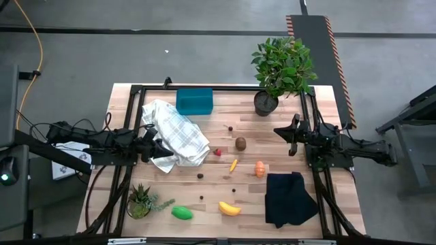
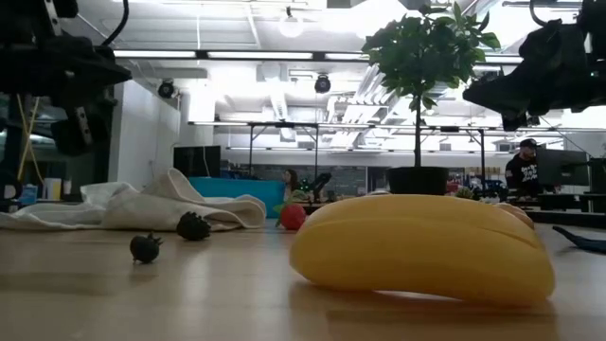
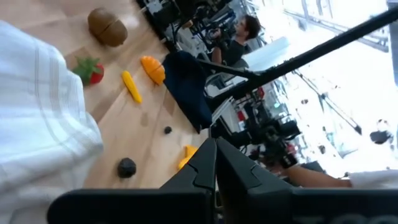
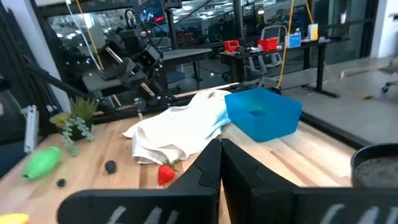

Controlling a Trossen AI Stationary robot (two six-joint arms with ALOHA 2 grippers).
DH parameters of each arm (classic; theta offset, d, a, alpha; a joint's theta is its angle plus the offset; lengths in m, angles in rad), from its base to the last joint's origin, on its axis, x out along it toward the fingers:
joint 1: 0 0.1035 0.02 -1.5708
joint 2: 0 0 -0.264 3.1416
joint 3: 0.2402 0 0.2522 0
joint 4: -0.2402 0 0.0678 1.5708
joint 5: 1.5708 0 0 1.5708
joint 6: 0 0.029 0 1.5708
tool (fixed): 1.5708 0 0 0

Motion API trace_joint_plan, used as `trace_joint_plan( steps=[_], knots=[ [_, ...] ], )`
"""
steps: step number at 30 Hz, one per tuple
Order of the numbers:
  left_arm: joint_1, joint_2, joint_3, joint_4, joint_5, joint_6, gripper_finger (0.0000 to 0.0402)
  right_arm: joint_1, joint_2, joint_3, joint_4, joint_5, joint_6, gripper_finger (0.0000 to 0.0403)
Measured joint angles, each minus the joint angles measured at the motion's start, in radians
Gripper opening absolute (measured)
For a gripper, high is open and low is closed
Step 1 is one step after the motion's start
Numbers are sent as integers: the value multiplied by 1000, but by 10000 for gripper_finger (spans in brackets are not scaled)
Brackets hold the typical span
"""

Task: Pick and placing Produce into tupperware
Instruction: Put the yellow croissant into the blue bin

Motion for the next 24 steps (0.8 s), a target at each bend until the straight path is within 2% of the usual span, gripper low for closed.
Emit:
trace_joint_plan(
  steps=[5,7,11,13,16,22,24],
  knots=[
    [0,0,0,0,0,-77,1,1,0,0,1,-1,161,0],
    [0,0,0,0,-9,-151,1,1,0,0,6,-1,340,0],
    [0,0,0,0,-26,-411,1,1,0,0,27,-1,798,0],
    [0,0,0,0,-28,-528,1,1,0,0,26,-1,944,0],
    [0,0,0,-2,-40,-591,1,1,0,0,25,10,1033,0],
    [0,0,0,-38,-93,-567,1,0,0,0,28,68,1221,0],
    [0,5,0,-44,-98,-541,1,0,0,0,36,91,1235,0]
  ],
)
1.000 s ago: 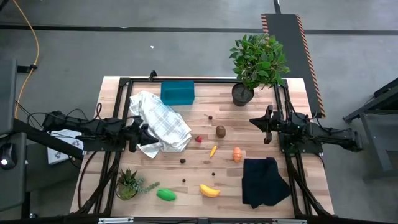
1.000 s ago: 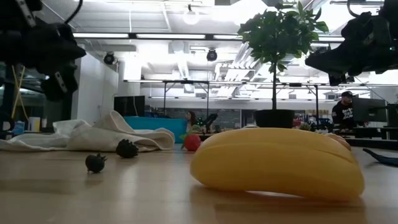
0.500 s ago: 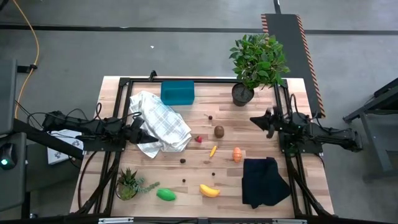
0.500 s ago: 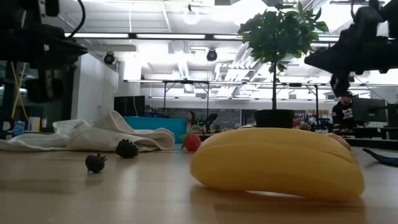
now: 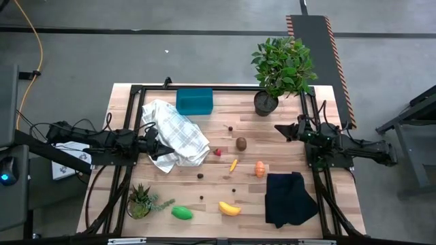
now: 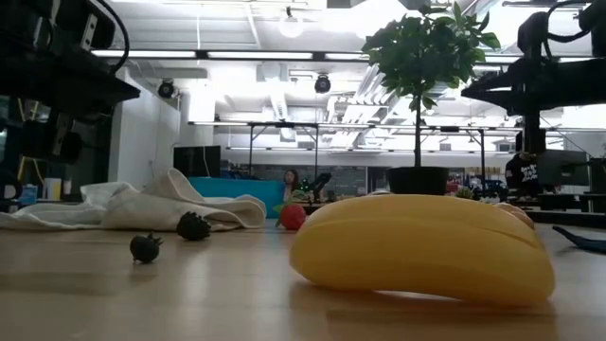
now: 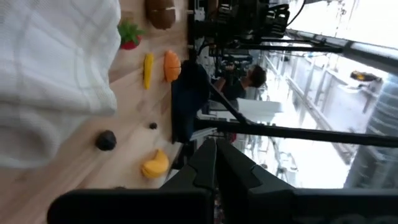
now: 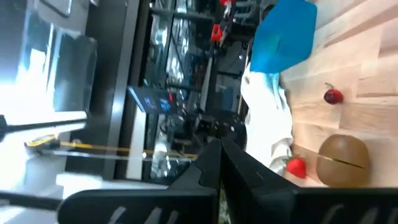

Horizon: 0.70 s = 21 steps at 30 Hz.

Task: Pick and placing Produce into tupperware
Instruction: Put the yellow croissant into the blue bin

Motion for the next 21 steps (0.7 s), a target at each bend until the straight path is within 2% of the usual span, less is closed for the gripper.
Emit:
trace_joint_plan(
  steps=[4,8,12,16,21],
  knots=[
    [0,4,0,0,9,4,1,0,0,0,34,12,-82,0],
    [0,4,0,0,10,96,1,0,0,7,158,1,-214,0],
    [0,4,0,5,-16,244,1,15,28,124,182,-46,-282,0],
    [0,4,0,22,-34,270,1,64,170,347,-122,-48,-336,0],
    [0,4,0,34,23,257,1,120,440,658,-579,-44,-320,0]
  ],
)
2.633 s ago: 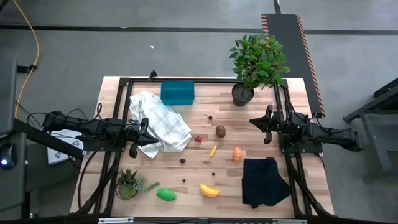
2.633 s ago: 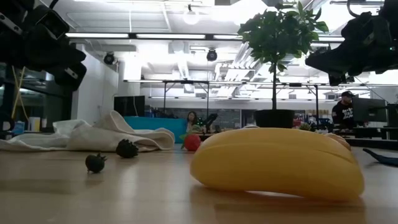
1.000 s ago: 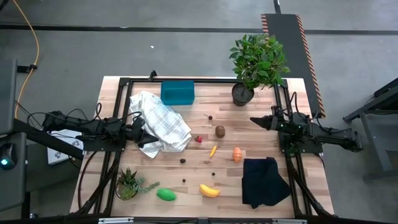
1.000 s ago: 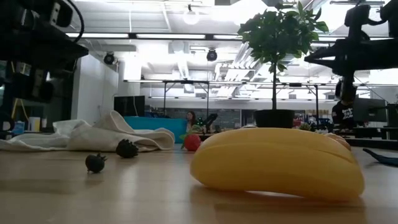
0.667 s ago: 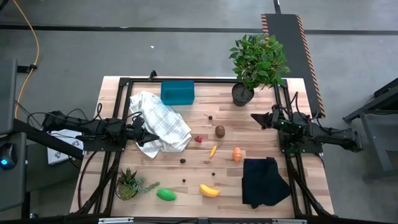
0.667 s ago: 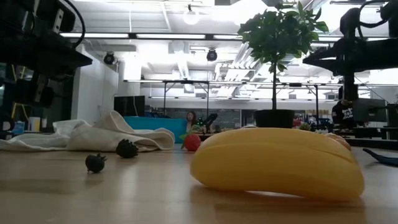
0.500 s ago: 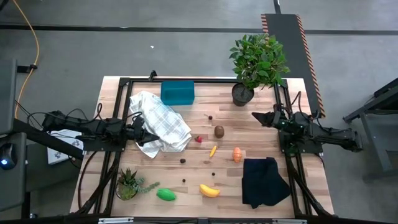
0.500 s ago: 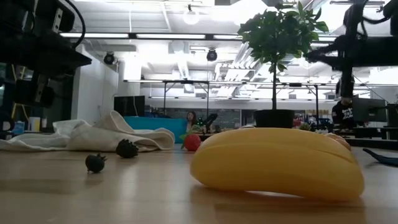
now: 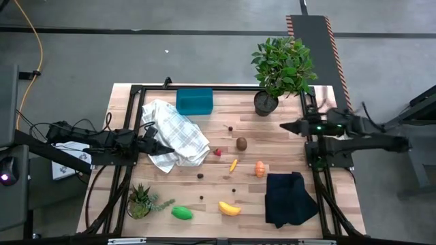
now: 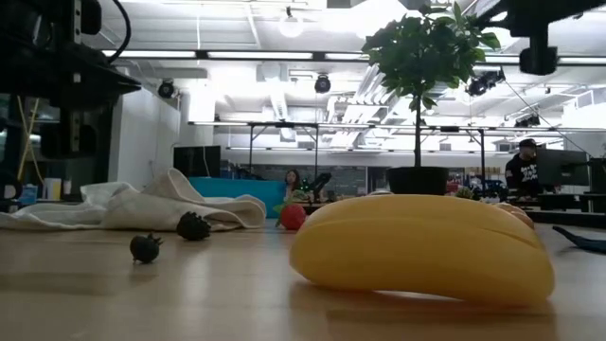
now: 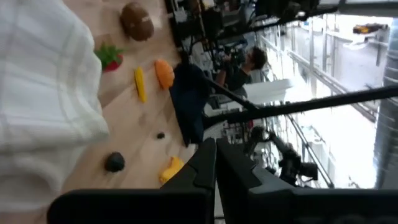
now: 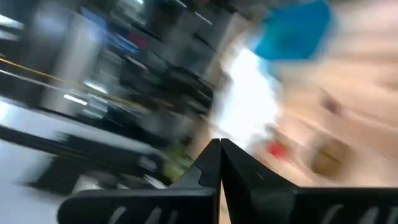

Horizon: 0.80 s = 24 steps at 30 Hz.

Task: Pick and placing Produce into tupperware
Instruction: Put the yellow croissant into the blue bin

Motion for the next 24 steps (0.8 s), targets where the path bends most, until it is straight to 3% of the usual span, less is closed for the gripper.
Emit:
trace_joint_plan(
  steps=[9,14,24],
  knots=[
    [0,0,0,-5,59,4,1,112,446,342,-338,7,127,17],
    [0,0,0,-5,85,49,1,188,637,435,-457,8,230,77],
    [0,0,0,-6,166,90,1,304,879,461,-443,-5,501,194]
  ],
)
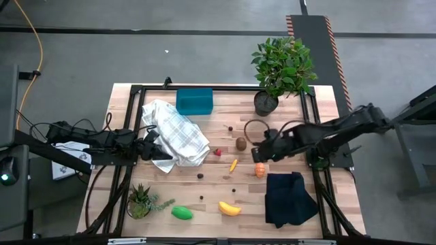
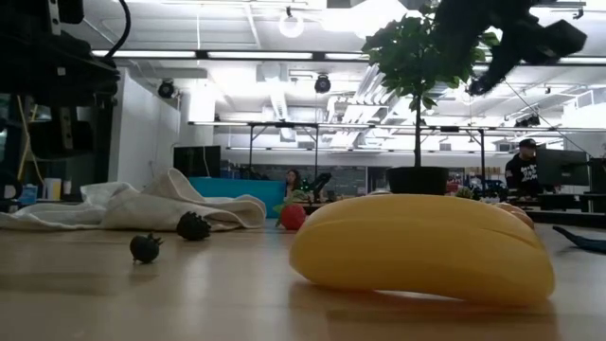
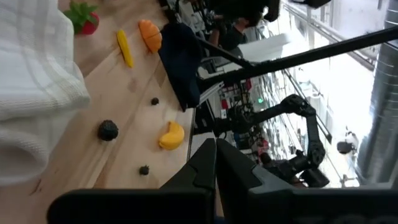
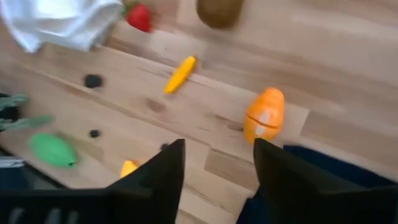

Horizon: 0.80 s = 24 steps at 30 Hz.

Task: Pick and placing Produce into tupperware
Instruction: Put the yellow croissant into the blue bin

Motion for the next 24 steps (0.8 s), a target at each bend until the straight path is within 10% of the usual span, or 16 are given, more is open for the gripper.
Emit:
trace_joint_plan(
  steps=[24],
  knots=[
    [0,0,0,-1,98,1,1,21,341,-18,24,-97,111,287]
  ],
)
